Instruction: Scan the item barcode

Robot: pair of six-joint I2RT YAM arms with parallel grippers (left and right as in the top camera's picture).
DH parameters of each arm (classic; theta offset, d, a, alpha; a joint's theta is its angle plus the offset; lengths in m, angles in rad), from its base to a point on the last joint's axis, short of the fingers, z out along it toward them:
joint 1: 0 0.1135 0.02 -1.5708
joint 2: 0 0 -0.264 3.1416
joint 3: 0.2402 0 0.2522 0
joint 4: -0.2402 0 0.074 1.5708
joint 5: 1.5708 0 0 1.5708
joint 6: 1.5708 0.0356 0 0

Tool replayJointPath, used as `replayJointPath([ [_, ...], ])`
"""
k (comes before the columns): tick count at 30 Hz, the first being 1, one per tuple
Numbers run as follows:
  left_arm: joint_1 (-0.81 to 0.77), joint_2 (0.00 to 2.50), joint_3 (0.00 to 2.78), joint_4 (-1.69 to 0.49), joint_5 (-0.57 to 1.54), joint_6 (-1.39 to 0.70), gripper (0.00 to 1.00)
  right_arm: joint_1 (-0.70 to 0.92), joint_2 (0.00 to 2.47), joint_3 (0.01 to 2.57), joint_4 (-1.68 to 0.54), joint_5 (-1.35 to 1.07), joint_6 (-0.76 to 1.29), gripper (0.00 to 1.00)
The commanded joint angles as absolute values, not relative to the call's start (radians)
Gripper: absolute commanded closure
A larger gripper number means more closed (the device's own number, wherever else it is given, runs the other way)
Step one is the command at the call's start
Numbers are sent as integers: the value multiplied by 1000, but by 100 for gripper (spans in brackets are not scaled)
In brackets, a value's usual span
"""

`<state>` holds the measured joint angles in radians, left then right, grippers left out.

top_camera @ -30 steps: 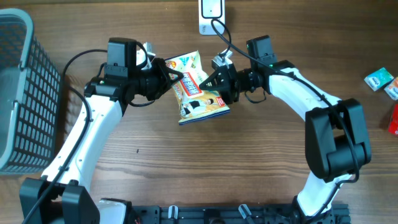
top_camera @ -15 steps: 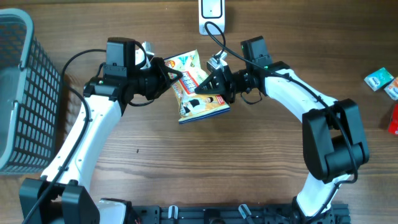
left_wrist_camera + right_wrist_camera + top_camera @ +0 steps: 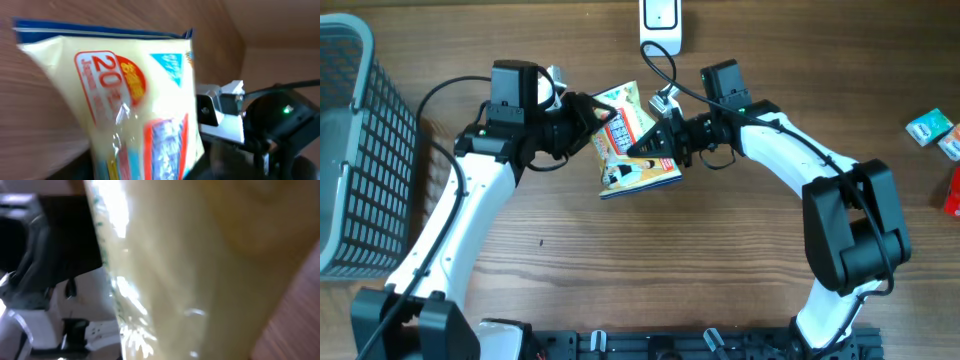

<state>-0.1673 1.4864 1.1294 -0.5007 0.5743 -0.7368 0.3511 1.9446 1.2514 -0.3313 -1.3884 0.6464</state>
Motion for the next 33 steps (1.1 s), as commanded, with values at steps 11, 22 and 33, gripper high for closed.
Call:
replayJointPath([
  [11, -165, 1212, 1242, -849, -46, -632, 0, 342, 1924, 1257, -204, -1056, 528, 96],
  [22, -165, 1218, 1242, -855, -46, -632, 0, 290, 1924, 1257, 262, -646, 628, 96],
  [33, -165, 1218, 1242, -855, -46, -632, 0, 213, 2162, 1660, 324, -720, 733, 96],
])
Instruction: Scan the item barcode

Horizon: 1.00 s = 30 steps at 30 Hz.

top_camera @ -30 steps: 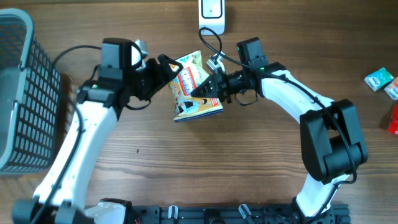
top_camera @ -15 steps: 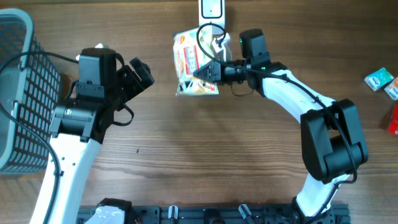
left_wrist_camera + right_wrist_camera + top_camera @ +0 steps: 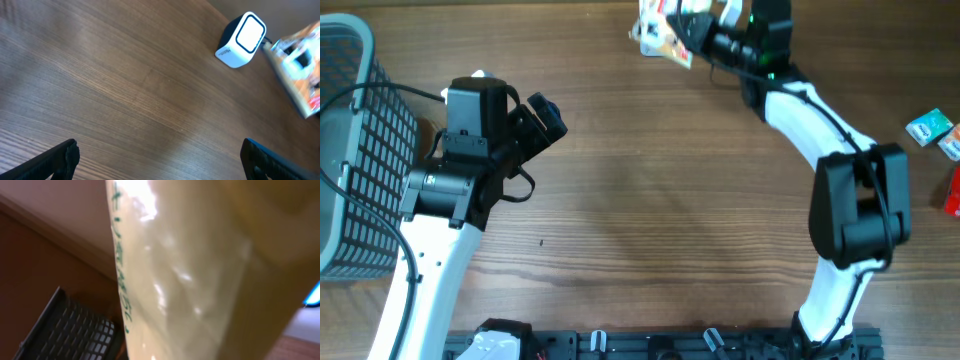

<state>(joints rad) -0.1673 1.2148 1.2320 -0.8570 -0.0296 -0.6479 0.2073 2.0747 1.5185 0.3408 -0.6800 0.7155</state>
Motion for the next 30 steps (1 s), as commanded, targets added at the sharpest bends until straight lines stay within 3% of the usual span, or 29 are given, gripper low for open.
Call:
replayJointPath([
  [1, -165, 1218, 1242, -855, -46, -632, 0, 213, 2204, 1715, 310, -719, 738, 96],
  [9, -165, 1218, 1242, -855, -46, -632, 0, 212, 2435, 1808, 417, -782, 944, 96],
  [24, -165, 1218, 1242, -855, -46, -632, 0, 131, 2442, 1815, 516, -926, 942, 96],
  [27, -165, 1218, 1242, -855, -46, -632, 0, 68, 2388, 1815, 430, -939, 892, 95],
  [30, -165, 1218, 1242, -855, -46, -632, 0, -29, 2267, 1815, 85, -772, 746, 96],
])
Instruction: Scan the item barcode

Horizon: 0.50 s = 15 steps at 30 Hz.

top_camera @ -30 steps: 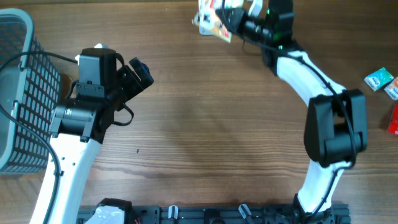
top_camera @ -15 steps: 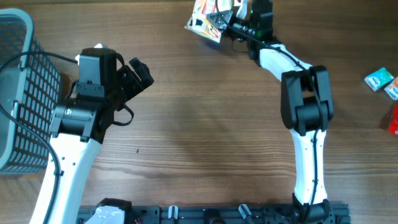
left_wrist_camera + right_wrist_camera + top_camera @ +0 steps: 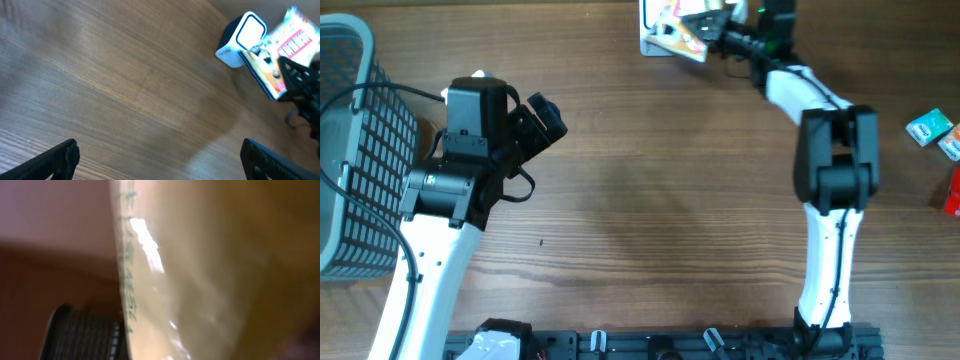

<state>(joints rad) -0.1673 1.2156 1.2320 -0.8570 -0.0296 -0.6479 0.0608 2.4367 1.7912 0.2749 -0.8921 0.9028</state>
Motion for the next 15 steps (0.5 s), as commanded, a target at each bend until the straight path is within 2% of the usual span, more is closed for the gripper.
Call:
replayJointPath([
  [1, -165, 1218, 1242, -855, -46, -632, 0, -55, 2232, 1815, -28, -678, 709, 96],
  [2, -165, 1218, 1242, -855, -46, -632, 0, -73, 2205, 1815, -106, -605, 687, 96],
  [3, -165, 1218, 1242, -855, -46, -632, 0, -121, 2146, 1815, -269, -415, 643, 96],
  [7, -165, 1218, 1242, -855, -46, -632, 0, -267, 2050, 1815, -476, -150, 590, 96],
  [15, -165, 1218, 1242, -855, -46, -632, 0, -639, 2056, 1756, -598, -299, 515, 96],
])
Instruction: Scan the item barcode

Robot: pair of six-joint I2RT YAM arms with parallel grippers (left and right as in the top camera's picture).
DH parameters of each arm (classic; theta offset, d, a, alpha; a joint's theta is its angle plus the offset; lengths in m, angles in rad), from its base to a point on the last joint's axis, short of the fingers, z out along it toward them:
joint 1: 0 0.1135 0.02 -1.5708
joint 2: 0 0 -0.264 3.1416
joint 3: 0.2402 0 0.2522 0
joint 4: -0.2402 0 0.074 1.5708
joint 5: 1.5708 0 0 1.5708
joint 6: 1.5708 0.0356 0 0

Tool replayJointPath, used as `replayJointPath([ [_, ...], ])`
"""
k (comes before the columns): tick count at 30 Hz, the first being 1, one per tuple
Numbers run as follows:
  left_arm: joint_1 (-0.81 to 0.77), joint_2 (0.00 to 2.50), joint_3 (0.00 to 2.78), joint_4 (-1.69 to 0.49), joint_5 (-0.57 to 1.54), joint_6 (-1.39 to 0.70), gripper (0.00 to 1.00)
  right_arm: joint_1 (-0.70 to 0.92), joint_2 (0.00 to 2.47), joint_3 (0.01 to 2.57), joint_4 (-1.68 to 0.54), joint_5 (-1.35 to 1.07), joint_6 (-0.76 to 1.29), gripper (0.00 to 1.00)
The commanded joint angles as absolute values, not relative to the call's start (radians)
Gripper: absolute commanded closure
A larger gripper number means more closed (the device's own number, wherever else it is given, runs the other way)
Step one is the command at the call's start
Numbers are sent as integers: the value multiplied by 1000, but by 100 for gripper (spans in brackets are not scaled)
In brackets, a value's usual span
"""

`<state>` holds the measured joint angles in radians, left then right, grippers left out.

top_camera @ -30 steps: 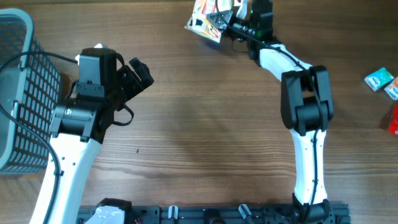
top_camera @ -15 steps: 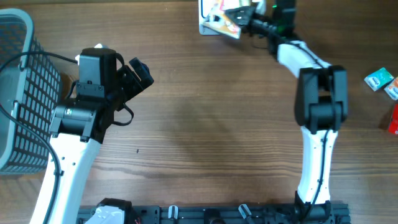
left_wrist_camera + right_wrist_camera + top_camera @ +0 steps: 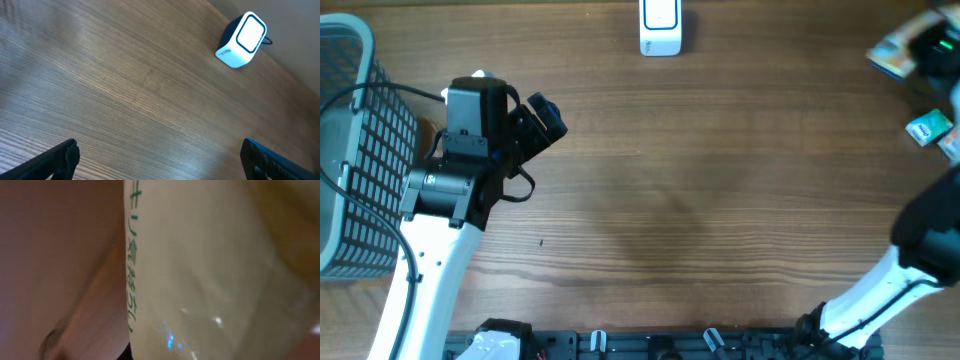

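The white barcode scanner [image 3: 660, 25] stands at the table's far edge, and it also shows in the left wrist view [image 3: 241, 40]. My right gripper [image 3: 918, 48] is blurred at the far right corner, shut on the snack packet [image 3: 890, 56]. That packet, pale yellow with green print, fills the right wrist view [image 3: 210, 280] and hides the fingers there. My left gripper [image 3: 545, 118] hangs over the left of the table, well away from the scanner. In the left wrist view the left gripper [image 3: 160, 159] is open and holds nothing; its fingertips [image 3: 62, 156] sit at the lower corners.
A grey mesh basket [image 3: 350, 150] stands at the left edge. Small boxed items [image 3: 928, 127] lie at the right edge, just below the held packet. Bare wooden table [image 3: 680, 200] spans the middle.
My right gripper has moved with the packet from in front of the scanner to the far right corner of the table. The left arm has not moved.
Both grippers were at the packet over the middle of the table. Then my left gripper stood open and apart at the left, while the right held the packet by the scanner. It stayed at the scanner, and now holds it at the far right.
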<state>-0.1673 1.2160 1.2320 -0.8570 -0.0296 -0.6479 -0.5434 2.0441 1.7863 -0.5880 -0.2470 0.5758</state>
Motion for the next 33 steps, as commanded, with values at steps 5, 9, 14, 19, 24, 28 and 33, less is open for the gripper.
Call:
replayJointPath([
  [5, -165, 1218, 1242, -855, -46, -632, 0, -752, 2083, 1739, -633, -324, 497, 66],
  [9, -165, 1218, 1242, -855, -46, -632, 0, -775, 2083, 1744, -623, -416, 411, 23],
  [14, -165, 1218, 1242, -855, -46, -632, 0, -801, 2024, 1756, -629, -648, 525, 0],
  [19, -165, 1218, 1242, -855, -46, -632, 0, -803, 1822, 1756, -649, -648, 575, 1],
  [24, -165, 1218, 1242, -855, -46, -632, 0, -802, 1548, 1756, -742, -643, 593, 0],
  [28, -165, 1218, 1242, -855, -46, -632, 0, -801, 1405, 1756, -923, -637, 612, 0],
  [33, -165, 1218, 1242, -855, -46, -632, 0, -726, 1320, 1755, -1265, -671, 334, 1],
])
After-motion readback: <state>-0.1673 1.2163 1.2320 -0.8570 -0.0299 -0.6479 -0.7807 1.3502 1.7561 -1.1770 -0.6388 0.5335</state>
